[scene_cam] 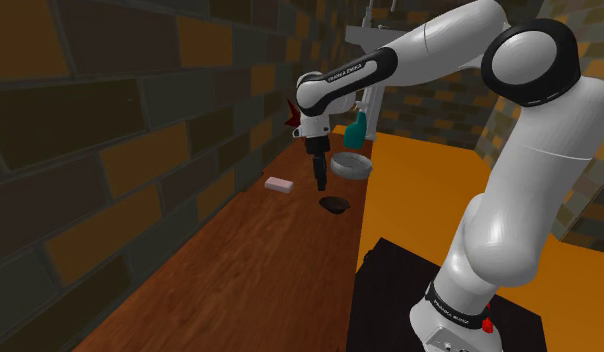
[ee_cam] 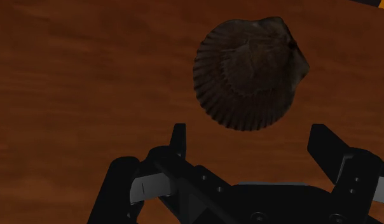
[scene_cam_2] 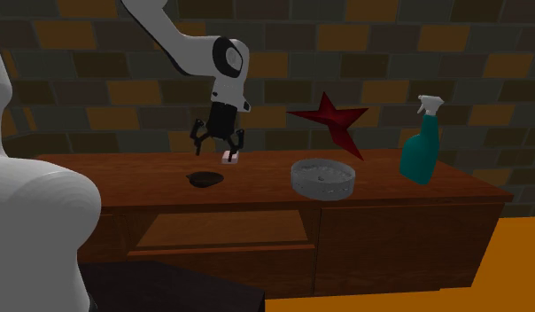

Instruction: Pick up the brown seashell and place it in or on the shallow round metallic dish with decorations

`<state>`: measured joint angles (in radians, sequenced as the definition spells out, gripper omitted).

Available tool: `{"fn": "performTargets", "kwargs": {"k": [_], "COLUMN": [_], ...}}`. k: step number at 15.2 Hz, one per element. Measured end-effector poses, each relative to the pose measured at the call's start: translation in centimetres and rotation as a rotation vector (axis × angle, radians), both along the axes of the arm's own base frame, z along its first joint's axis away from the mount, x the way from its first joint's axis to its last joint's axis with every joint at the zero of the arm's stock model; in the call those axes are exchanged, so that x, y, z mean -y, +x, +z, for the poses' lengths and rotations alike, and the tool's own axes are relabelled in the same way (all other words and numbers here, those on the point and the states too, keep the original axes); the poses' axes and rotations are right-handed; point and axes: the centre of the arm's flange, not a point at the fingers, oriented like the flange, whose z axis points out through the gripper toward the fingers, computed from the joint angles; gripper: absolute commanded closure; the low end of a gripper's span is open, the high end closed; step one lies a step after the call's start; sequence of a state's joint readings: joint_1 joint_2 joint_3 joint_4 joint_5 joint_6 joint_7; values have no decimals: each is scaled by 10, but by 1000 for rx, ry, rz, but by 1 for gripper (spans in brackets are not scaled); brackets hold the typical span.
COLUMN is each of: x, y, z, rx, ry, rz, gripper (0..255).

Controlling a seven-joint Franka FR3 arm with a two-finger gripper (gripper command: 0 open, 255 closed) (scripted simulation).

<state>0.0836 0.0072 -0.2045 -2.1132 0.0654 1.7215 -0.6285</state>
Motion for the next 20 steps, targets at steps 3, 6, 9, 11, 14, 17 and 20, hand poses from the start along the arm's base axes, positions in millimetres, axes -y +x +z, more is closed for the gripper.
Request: {"fn": "performTargets", "kwargs": {"k": [3,6,9,11,14,17,20], "x": [0,0,0,0,-29,-60,-77], "y": [0,0,0,0,-43,-111,-167], "z": [0,0,0,0,15,28,23], "rx": [0,0,0,0,141,350,525], "ry": [0,0,0,0,-60,-146,-218], "rz": [0,0,0,0,112,270,402], "gripper": [255,255,255,0,0,0,0]}}
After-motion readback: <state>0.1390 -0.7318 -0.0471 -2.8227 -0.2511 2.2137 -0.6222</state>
